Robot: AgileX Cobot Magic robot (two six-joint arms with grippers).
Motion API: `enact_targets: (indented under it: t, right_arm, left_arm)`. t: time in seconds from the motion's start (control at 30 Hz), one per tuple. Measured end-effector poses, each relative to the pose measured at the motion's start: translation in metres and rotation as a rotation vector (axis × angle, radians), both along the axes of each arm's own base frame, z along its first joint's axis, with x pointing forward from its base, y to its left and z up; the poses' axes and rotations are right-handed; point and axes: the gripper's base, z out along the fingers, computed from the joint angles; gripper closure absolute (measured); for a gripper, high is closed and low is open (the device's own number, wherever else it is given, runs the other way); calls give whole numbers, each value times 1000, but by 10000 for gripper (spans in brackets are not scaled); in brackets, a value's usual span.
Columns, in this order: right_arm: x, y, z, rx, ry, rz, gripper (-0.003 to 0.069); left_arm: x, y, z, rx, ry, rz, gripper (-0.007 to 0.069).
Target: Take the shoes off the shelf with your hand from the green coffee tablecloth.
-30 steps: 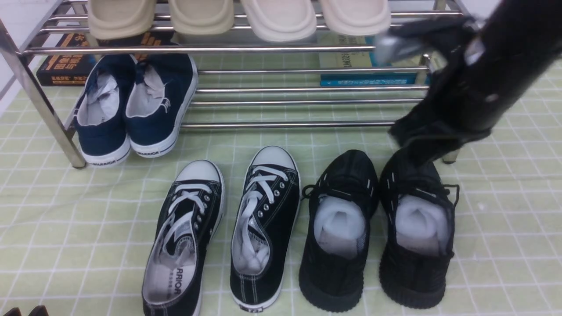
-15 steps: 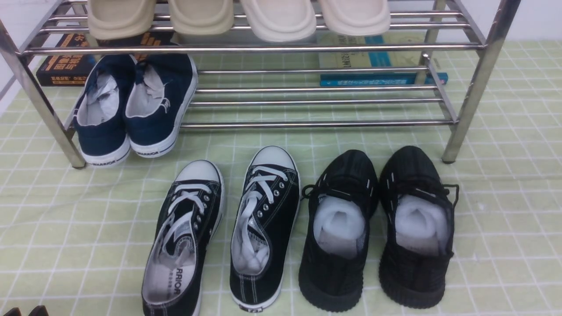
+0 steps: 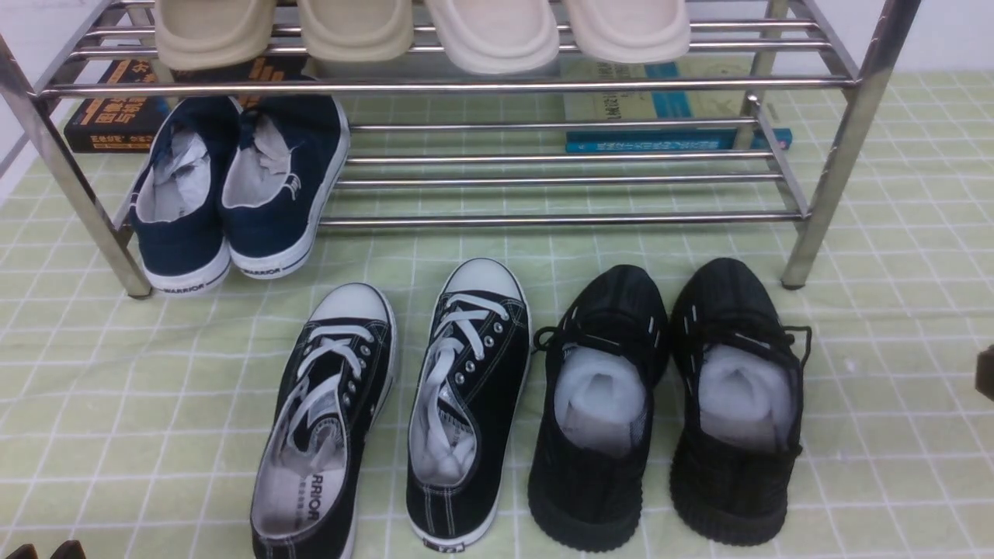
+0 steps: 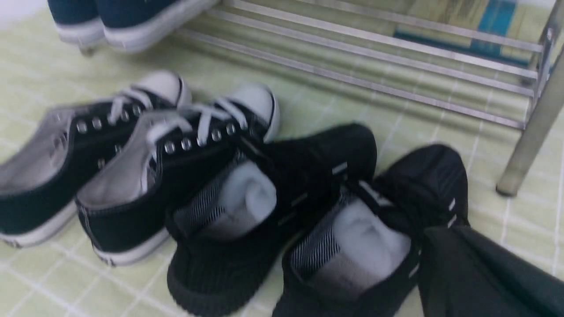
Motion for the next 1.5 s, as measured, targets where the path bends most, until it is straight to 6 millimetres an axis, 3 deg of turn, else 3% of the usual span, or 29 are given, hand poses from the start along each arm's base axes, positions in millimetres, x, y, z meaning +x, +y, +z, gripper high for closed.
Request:
enact_targets:
  t: [1.13, 1.3, 1.5]
  right_arm:
    - [-7, -4, 2, 33, -58, -1, 647]
    - [-14, -10, -15, 33, -60, -23, 643]
    - [-26, -32, -57, 24, -64, -226, 638]
  left_arm:
    - [0, 0, 0, 6, 0, 0, 383]
    - [0, 1, 0, 20, -1, 2, 383]
    - [0, 1, 0, 23, -1, 2, 383]
